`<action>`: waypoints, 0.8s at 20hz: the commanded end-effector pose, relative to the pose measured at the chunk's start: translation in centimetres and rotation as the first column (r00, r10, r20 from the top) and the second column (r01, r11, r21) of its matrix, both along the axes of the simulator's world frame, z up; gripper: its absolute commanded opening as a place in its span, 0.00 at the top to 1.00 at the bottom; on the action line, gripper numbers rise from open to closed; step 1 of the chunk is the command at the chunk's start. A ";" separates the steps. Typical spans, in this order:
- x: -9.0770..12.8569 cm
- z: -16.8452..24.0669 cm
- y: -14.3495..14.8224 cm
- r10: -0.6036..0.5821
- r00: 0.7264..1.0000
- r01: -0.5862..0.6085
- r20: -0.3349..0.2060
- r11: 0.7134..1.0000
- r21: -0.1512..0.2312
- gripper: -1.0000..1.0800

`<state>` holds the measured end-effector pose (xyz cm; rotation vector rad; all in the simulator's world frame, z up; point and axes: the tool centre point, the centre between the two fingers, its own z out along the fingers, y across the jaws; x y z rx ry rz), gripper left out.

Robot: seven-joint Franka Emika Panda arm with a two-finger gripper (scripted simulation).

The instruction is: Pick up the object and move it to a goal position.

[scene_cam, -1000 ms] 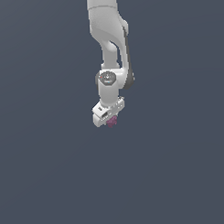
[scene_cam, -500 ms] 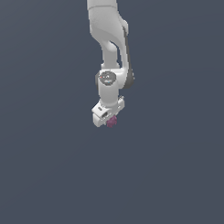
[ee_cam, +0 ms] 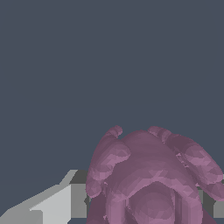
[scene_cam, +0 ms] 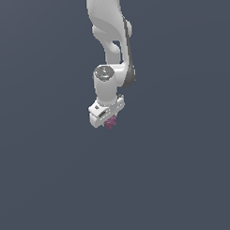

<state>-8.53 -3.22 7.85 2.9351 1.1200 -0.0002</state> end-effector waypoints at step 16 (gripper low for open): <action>3.2 14.7 -8.3 0.001 1.000 -0.001 0.001 1.000 0.003 1.00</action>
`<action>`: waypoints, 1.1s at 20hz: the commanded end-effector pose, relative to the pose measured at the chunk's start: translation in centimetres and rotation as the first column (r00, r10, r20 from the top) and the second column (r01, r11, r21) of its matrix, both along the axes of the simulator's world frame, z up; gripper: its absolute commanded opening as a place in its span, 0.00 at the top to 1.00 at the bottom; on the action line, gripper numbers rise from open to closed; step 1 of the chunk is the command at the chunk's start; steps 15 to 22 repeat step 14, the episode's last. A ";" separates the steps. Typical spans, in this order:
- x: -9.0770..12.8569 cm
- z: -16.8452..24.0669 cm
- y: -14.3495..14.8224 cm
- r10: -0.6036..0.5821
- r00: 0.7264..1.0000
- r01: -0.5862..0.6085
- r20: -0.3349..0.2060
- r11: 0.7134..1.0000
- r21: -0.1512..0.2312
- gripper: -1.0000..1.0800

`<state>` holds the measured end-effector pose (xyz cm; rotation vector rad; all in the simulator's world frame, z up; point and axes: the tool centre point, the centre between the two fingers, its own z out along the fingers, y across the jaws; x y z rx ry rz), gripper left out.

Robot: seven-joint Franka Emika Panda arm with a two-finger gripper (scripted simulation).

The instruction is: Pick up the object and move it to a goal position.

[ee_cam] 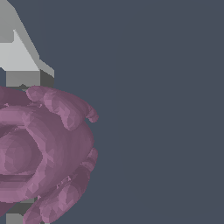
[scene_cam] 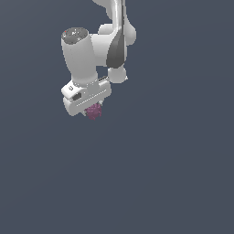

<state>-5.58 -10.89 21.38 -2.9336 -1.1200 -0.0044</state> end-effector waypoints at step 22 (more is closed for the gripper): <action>1.5 5.5 -3.3 -0.001 1.000 0.001 -0.002 1.000 -0.002 1.00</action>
